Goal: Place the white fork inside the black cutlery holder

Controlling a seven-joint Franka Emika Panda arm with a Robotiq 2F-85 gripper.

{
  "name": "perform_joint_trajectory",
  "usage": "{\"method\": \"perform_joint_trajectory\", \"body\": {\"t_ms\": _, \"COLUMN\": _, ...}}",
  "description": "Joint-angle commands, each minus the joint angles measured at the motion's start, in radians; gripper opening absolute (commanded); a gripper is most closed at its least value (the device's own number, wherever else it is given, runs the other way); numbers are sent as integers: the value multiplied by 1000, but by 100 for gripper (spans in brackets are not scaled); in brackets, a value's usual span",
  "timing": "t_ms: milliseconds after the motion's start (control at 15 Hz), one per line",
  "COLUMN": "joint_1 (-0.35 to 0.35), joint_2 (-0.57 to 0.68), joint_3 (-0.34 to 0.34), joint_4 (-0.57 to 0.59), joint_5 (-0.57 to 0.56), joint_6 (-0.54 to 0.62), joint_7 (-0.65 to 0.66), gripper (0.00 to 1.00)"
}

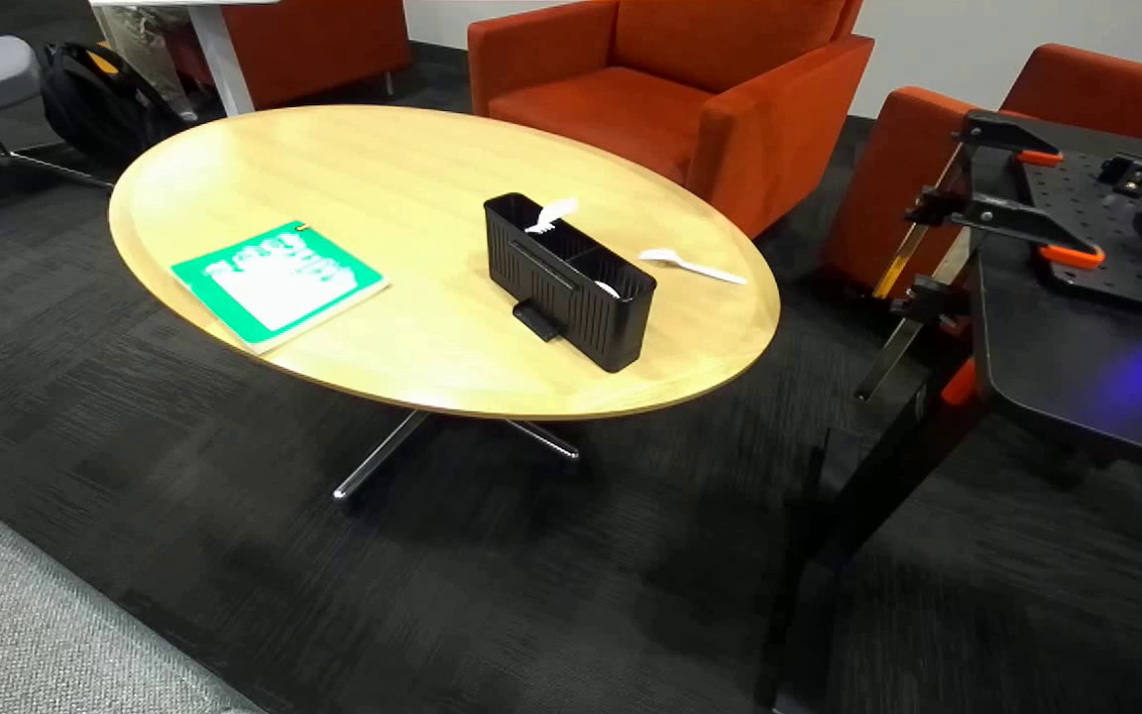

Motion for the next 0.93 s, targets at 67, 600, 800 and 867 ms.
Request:
{"method": "perform_joint_trajectory", "body": {"t_ms": 67, "joint_1": -18, "joint_2": 72, "joint_3": -8, "joint_4": -91, "joint_5": -50, "joint_6": 226, "joint_7": -79, "gripper": 100}}
{"method": "perform_joint_trajectory", "body": {"t_ms": 600, "joint_1": -111, "joint_2": 437, "joint_3": -93, "joint_4": -185, "joint_5": -197, "joint_6": 775, "joint_7": -88, "gripper": 100}}
{"method": "perform_joint_trajectory", "body": {"t_ms": 800, "joint_1": -139, "joint_2": 561, "joint_3": -127, "joint_4": -134, "joint_5": -266, "joint_6": 796, "joint_7": -67, "gripper": 100}}
{"method": "perform_joint_trajectory", "body": {"t_ms": 867, "joint_1": -108, "joint_2": 493, "joint_3": -133, "joint_4": -174, "joint_5": -228, "joint_6": 796, "joint_7": -76, "gripper": 100}}
